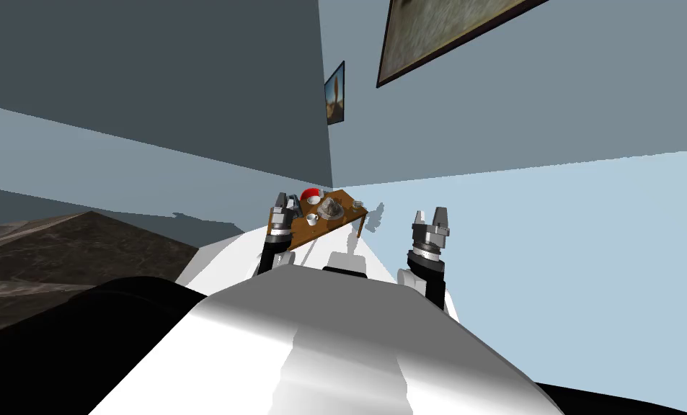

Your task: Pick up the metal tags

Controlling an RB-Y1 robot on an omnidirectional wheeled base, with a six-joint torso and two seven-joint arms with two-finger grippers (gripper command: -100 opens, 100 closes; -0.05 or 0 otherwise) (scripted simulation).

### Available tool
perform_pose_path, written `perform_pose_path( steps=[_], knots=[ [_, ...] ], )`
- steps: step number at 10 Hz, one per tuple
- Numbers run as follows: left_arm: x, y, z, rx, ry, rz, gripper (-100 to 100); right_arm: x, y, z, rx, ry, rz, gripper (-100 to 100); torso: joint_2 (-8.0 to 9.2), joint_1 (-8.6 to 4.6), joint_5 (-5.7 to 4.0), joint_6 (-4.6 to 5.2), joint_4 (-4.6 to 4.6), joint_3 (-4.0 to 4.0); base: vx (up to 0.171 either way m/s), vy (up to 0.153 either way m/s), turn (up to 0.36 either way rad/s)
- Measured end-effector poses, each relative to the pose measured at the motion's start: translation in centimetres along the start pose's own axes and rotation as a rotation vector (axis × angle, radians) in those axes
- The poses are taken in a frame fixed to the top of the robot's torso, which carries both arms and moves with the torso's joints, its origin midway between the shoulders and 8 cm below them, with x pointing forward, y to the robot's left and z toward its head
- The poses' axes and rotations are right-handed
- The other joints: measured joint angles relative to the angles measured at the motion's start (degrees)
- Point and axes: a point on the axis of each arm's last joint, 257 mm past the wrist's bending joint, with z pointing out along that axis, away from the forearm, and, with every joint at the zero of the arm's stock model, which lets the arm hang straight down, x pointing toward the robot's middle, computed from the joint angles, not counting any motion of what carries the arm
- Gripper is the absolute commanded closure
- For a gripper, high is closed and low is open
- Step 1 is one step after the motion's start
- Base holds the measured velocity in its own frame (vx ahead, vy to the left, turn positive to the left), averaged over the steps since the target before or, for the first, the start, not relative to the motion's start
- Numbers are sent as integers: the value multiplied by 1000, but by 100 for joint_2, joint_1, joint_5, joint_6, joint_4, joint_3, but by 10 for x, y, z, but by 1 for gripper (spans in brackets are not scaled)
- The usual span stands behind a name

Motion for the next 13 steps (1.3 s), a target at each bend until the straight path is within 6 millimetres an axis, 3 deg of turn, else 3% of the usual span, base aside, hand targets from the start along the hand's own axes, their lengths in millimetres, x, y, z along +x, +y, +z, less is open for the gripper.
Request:
perform_pose_path(
  steps=[6,10,13],
  knots=[
    [4,46,0,-124,33,-103,-100,0,0,0,0,0,0,0,-12,-25,-6,-1,-3,-7,27,-69,113],
    [4,95,-5,-261,21,-217,-100,0,0,0,0,0,0,0,-23,-34,-7,-1,-5,-13,45,-88,133],
    [9,144,-18,-384,-7,-321,-100,0,0,0,0,0,0,0,-30,-37,-8,1,-7,-17,52,-91,118]
  ],
)
